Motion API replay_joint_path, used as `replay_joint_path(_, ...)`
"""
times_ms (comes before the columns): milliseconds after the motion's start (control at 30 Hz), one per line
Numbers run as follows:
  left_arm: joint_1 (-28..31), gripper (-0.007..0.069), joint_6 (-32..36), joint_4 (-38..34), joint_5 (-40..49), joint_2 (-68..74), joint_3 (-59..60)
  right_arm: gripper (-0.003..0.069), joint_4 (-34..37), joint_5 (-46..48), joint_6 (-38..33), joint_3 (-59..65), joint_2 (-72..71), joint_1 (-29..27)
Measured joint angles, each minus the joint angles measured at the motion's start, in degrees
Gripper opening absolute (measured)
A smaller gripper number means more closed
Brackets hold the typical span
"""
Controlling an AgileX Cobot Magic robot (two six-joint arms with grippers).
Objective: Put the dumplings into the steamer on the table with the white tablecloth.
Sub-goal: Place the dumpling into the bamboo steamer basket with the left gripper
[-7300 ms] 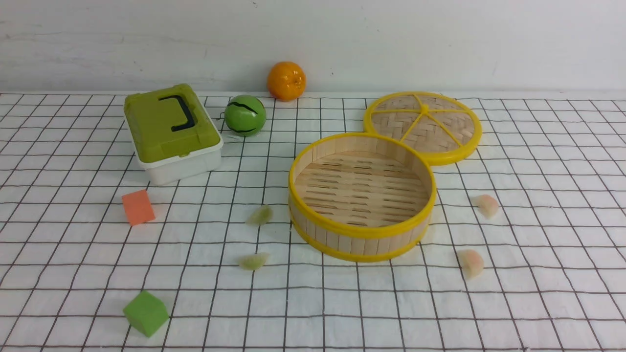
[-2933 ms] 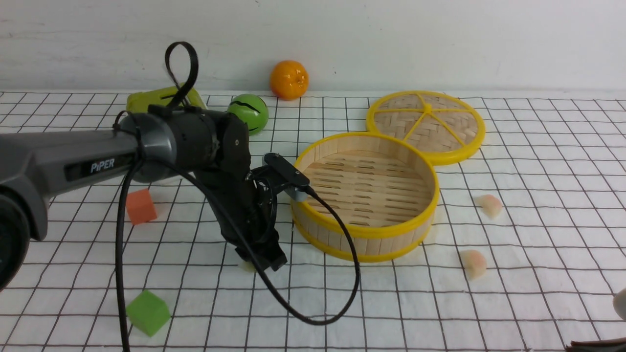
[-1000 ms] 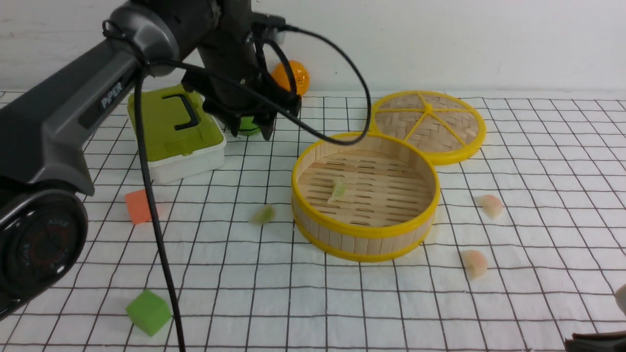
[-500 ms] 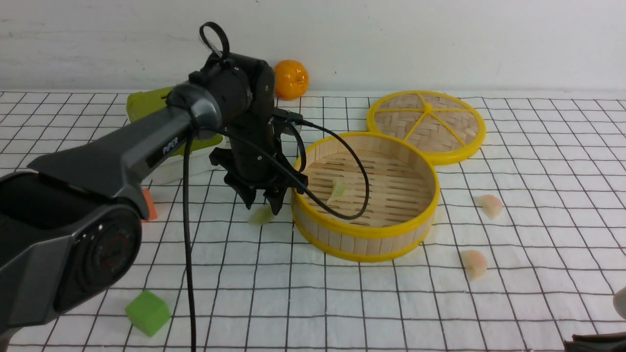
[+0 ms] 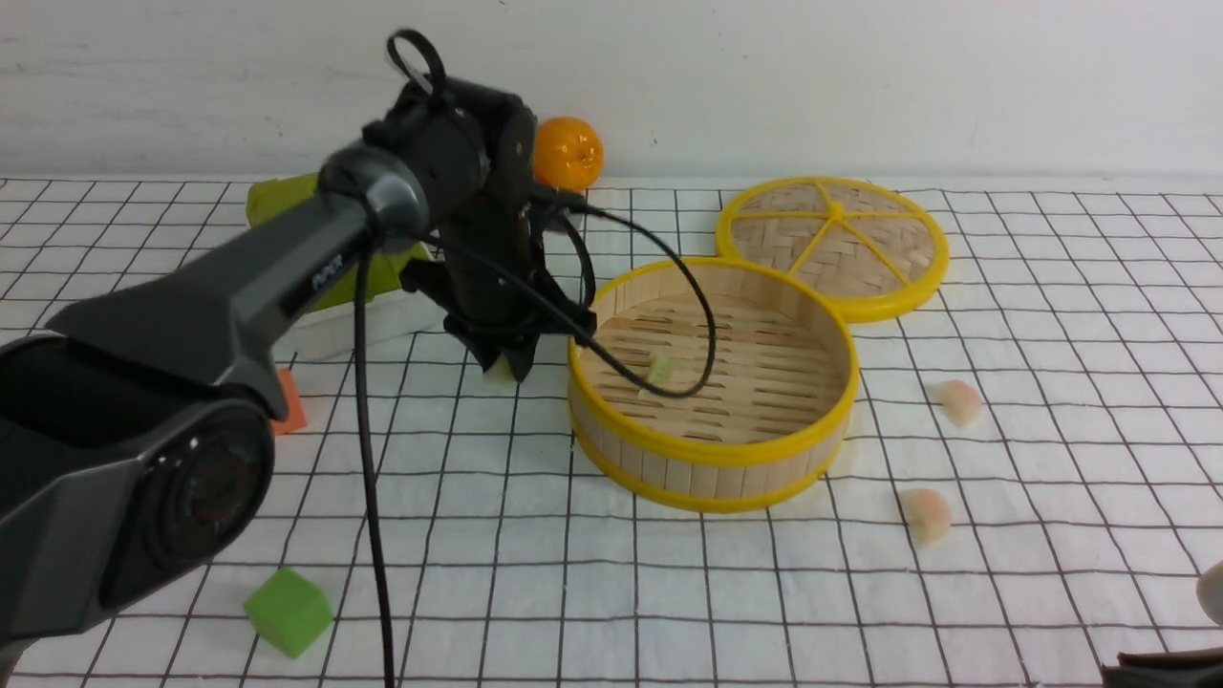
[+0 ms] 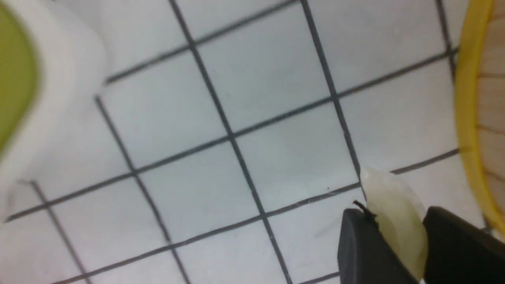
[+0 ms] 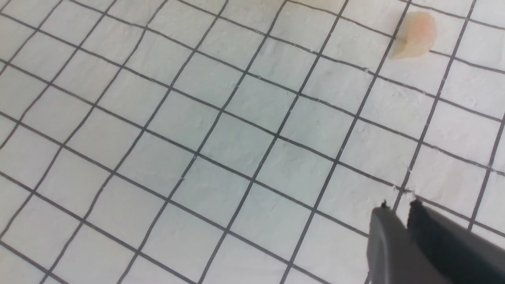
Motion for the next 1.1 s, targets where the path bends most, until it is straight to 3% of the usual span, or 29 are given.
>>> replay_joint_path(67,0.2,0.0178,-0.9,-1.3,0.0,-1.8,-1.2,0.0076,0.0,0.0,0.0,0.0,0.0,0.0)
replay_joint_path(200,-0.2,0.0178,-2.3,-12.0,0.1,-5.6,-4.1,0.0078,0.0,-0.1,0.0,0.0,0.0,0.0)
replay_joint_path(233,-1.5,0.0178,-2.1,-17.7,0.1,-6.1,-4.5,0.0078,0.0,-0.1,0.0,0.0,0.0,0.0)
replay_joint_path(333,-5.1,0.0178,-2.1,-21.5,-1.9,-4.6,-4.4,0.0078,0.1,-0.1,0.0,0.0,0.0,0.0)
replay_joint_path(500,-9.9,0.0178,-5.0,-17.5,-5.7,0.5,-4.3,0.0081,0.7,-0.1,0.0,0.0,0.0,0.0)
replay_joint_path(700,-10.4,0.0178,-11.8,-9.9,-10.0,3.6,-4.2,0.0086,1.8,0.0,0.0,0.0,0.0,0.0)
replay_joint_path(933,-10.4,0.0191,-13.0,-9.4,-12.9,5.8,-4.2,0.0087,2.2,0.0,0.0,0.0,0.0,0.0)
replay_joint_path(1100,-10.4,0.0304,-13.3,-9.4,-13.0,6.7,-4.2,0.0091,2.2,0.0,0.0,0.0,0.0,0.0)
